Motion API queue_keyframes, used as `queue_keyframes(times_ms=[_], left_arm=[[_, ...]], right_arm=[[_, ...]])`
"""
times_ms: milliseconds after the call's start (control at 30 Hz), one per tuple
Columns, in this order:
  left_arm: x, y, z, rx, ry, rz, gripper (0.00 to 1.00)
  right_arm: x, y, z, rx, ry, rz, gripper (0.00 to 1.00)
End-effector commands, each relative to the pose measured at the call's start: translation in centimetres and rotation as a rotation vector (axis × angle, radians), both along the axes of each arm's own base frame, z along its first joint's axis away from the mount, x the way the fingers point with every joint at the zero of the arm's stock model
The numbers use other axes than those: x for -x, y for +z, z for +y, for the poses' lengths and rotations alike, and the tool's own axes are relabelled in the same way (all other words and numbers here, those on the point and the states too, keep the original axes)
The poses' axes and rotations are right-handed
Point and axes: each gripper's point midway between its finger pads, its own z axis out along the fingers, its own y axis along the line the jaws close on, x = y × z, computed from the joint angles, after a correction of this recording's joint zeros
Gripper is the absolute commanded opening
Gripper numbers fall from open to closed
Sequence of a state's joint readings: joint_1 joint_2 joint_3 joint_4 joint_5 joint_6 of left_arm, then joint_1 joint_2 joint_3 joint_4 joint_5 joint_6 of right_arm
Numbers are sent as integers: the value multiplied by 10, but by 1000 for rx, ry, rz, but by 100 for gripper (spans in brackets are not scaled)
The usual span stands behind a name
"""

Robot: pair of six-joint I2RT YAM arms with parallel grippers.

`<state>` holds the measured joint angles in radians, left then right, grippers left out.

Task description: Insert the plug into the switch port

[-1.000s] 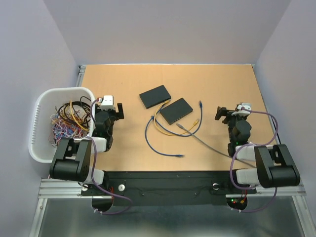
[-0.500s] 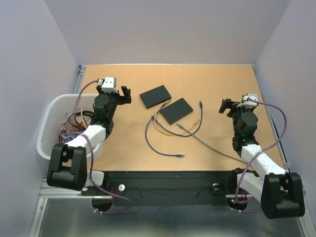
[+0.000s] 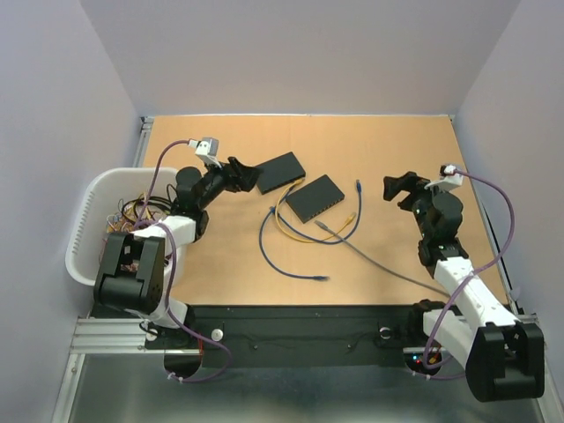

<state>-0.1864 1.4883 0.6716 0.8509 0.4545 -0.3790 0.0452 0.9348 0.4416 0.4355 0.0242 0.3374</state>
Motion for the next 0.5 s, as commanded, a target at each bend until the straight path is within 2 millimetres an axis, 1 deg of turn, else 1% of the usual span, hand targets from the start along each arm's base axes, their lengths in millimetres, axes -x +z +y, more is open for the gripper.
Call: queue_keyframes(times_ms=[0,33,67,100,133,167,200,233,267,300,333,367,400,433,467], left_arm=[[54,86,-42,309,-324,-240,99],[53,70,-48,376,-374,-161,99],[70,89,-56,474,-492,-193,99],[73,59,-71,489,-653,-94,99],[81,57,-75,542,-744,-66,99],[77,48,-81,577,-786,34,99],[74,37,-90,580,-781,50,99],[73,32,-92,578,-754,42,99],[69,23,-94,548,-712,20,99],[67,13,-101,543,-673,57,99],[63,17,-106,505,-647,36,99],[58,13,-112,465,-613,45,99],[42,5,-122,344,-512,44,99],[35,2,-129,271,-459,53,99],[33,-29,-132,167,-386,197,99]], right_arm=[[-3,3,31,-287,108,60,100],[-4,4,44,-250,192,77,100],[-10,5,59,-253,274,115,100],[-11,-3,59,-250,276,174,100],[-12,-6,61,-245,285,197,99],[-14,-9,60,-247,273,222,99],[-14,-13,61,-257,271,253,99],[-13,-16,63,-257,280,269,99],[-10,-17,67,-257,304,277,99],[-6,-20,71,-254,326,286,99],[-2,-23,75,-237,347,290,99],[-1,-25,74,-224,334,295,99],[1,-29,76,-211,324,318,99],[1,-32,73,-191,301,332,99],[1,-35,70,-172,272,342,99]])
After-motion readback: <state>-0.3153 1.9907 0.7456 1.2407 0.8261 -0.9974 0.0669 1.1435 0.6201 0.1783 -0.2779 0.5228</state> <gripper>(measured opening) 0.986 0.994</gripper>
